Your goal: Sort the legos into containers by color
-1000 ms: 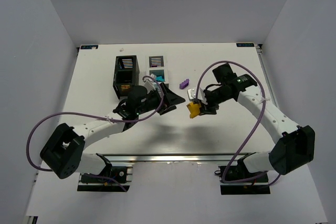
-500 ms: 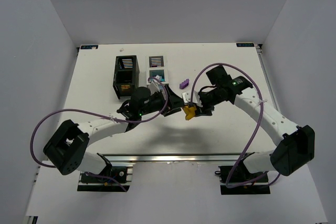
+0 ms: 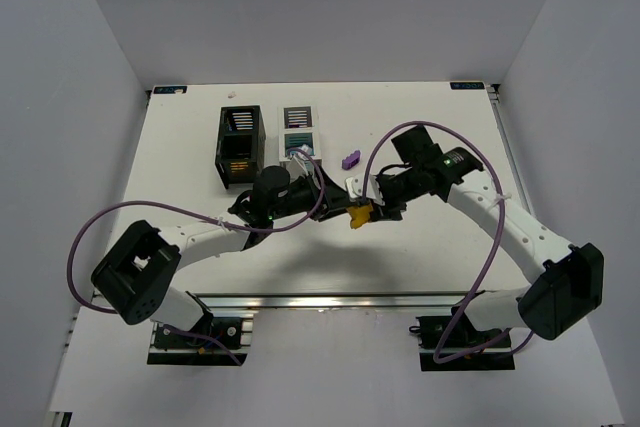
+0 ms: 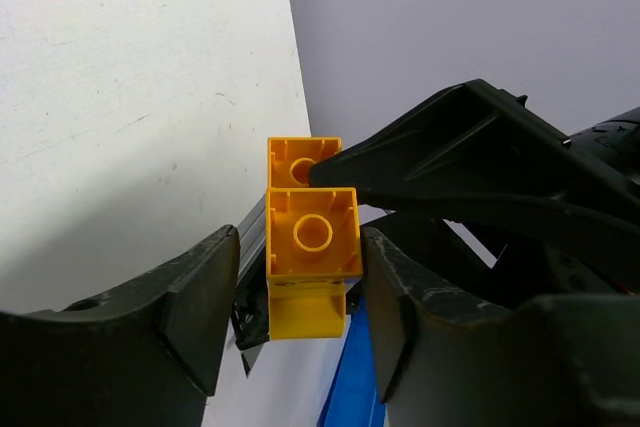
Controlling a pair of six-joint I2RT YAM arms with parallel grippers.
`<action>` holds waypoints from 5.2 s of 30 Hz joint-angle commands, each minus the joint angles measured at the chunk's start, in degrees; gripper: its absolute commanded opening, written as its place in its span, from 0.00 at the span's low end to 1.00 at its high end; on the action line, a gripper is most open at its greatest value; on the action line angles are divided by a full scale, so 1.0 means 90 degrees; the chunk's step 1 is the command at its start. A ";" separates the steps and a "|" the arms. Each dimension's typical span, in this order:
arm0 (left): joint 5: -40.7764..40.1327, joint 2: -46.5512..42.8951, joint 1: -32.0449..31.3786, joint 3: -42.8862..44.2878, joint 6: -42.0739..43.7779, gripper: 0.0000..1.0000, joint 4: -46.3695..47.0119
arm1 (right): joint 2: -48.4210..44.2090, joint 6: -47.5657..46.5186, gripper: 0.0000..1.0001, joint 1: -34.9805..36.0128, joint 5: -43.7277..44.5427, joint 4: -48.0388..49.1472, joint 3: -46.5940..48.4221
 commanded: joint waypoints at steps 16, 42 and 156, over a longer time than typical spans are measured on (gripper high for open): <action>0.0321 0.0077 -0.0040 0.0164 0.0005 0.10 0.0465 | -0.0210 0.0234 0.67 0.0104 0.0096 0.0220 -0.0192; -0.1251 -0.1748 -0.0031 0.0144 0.1948 0.00 -0.2328 | -0.0152 0.3435 0.90 -0.0716 -0.0831 0.0933 0.0628; -0.3038 0.1005 0.3788 0.4509 0.3765 0.69 -0.6869 | 0.0552 0.5743 0.05 -0.0921 -0.2190 0.2389 0.0735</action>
